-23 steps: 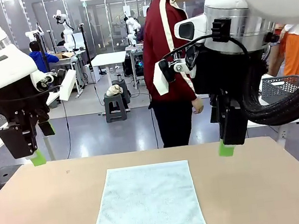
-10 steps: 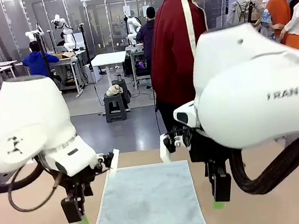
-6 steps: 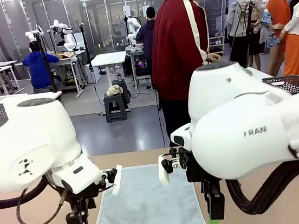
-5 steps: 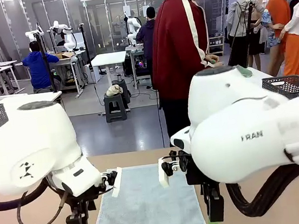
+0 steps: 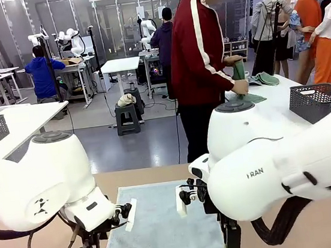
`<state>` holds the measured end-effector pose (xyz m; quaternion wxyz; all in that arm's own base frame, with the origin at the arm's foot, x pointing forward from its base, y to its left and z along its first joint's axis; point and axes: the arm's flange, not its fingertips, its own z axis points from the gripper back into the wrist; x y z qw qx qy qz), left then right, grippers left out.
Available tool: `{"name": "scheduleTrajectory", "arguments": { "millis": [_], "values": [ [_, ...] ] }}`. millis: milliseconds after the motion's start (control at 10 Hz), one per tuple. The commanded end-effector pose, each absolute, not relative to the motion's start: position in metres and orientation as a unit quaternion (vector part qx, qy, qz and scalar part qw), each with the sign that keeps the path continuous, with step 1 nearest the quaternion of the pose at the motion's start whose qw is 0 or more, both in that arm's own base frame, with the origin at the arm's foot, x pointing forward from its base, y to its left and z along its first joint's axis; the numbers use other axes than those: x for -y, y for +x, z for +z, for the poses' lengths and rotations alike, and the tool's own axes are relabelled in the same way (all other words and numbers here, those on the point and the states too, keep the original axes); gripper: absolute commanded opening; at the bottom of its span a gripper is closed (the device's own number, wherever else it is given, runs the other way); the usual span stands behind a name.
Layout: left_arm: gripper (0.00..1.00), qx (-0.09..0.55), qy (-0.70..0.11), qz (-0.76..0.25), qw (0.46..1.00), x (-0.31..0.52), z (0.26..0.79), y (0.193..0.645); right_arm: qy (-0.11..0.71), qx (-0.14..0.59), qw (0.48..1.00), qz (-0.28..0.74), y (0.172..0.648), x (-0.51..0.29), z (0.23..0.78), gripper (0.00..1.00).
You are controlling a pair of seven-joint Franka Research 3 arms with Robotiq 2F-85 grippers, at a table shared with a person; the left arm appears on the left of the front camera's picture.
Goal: Fold the towels and place them in the basket.
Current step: When a person lays out a Towel with hook on the table, fold it in half twice.
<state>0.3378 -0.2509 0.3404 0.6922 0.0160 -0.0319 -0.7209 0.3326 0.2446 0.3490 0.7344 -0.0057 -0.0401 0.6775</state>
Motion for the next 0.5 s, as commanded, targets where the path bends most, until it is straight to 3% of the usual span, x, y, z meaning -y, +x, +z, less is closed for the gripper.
{"name": "scheduleTrajectory", "arguments": {
  "millis": [0, 400],
  "values": [
    [1.00, 0.036, 0.036, -0.725, 0.687, 0.252, 0.326, 0.347, -0.012, 0.043, 0.718, 0.694, 0.349, -0.237, 0.331, 1.00],
    [1.00, 0.033, 0.034, -0.721, 0.692, 0.251, 0.311, 0.357, -0.002, 0.033, 0.711, 0.702, 0.357, -0.239, 0.316, 1.00]
  ]
}}
